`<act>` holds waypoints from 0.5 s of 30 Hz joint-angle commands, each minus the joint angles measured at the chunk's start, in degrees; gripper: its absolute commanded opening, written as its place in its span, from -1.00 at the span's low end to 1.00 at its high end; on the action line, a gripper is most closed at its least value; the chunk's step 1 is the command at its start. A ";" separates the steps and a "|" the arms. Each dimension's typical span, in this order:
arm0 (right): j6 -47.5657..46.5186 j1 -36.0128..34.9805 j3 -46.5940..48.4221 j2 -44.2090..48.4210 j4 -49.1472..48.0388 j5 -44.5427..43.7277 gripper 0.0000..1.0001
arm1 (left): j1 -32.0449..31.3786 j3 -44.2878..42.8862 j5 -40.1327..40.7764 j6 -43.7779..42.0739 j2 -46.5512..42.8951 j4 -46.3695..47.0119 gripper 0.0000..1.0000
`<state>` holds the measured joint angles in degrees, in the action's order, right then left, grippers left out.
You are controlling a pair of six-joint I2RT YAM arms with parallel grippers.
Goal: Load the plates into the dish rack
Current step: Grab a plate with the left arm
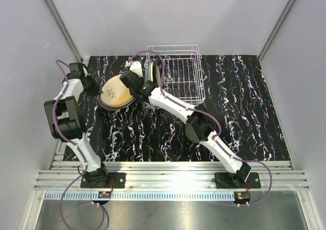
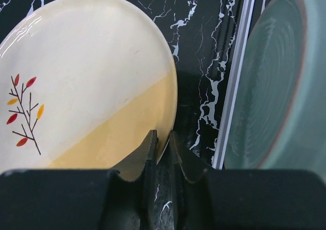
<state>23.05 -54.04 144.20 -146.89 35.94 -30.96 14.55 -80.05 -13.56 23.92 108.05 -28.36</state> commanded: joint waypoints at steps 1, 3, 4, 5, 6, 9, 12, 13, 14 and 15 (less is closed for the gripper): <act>4.02 -2.03 2.23 1.78 -0.17 2.22 -1.00 | -2.24 1.83 -1.38 -0.28 -1.44 -8.29 -0.67; 4.55 -2.03 1.27 2.66 0.00 2.05 -1.00 | -2.24 1.57 -0.50 -0.46 -2.14 -8.55 -0.47; 5.33 -2.03 0.74 3.10 0.00 1.61 -1.00 | -2.24 1.39 -0.41 -0.54 -2.40 -8.47 -0.40; 5.60 -2.03 0.03 4.06 -0.26 1.00 -1.00 | -2.24 1.39 -0.24 -0.63 -2.84 -8.47 -0.39; 5.95 -2.03 -1.19 4.59 -1.13 0.82 -1.00 | -2.24 1.39 -0.24 -0.63 -3.02 -8.47 -0.39; 6.66 -2.03 -1.82 5.82 -1.58 0.46 -1.00 | -2.24 1.13 -0.06 -0.81 -3.46 -8.64 -0.26; 7.01 -2.30 -1.82 6.44 -1.49 0.73 -1.00 | -2.24 0.78 0.03 -0.90 -3.90 -8.82 -0.15; 7.01 -2.47 -1.73 6.61 -1.58 0.73 -1.00 | -2.15 0.77 0.20 -1.07 -3.99 -8.91 -0.08; 6.92 -2.47 -1.73 6.88 -1.49 0.81 -1.00 | -2.24 0.69 0.29 -1.16 -4.07 -8.99 -0.07; 7.01 -2.56 -1.82 7.14 -1.49 0.81 -1.00 | -2.24 0.42 0.38 -1.16 -4.16 -9.08 -0.07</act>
<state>28.58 -54.15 142.17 -145.71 35.62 -31.64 13.06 -79.99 -11.90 23.53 106.10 -34.11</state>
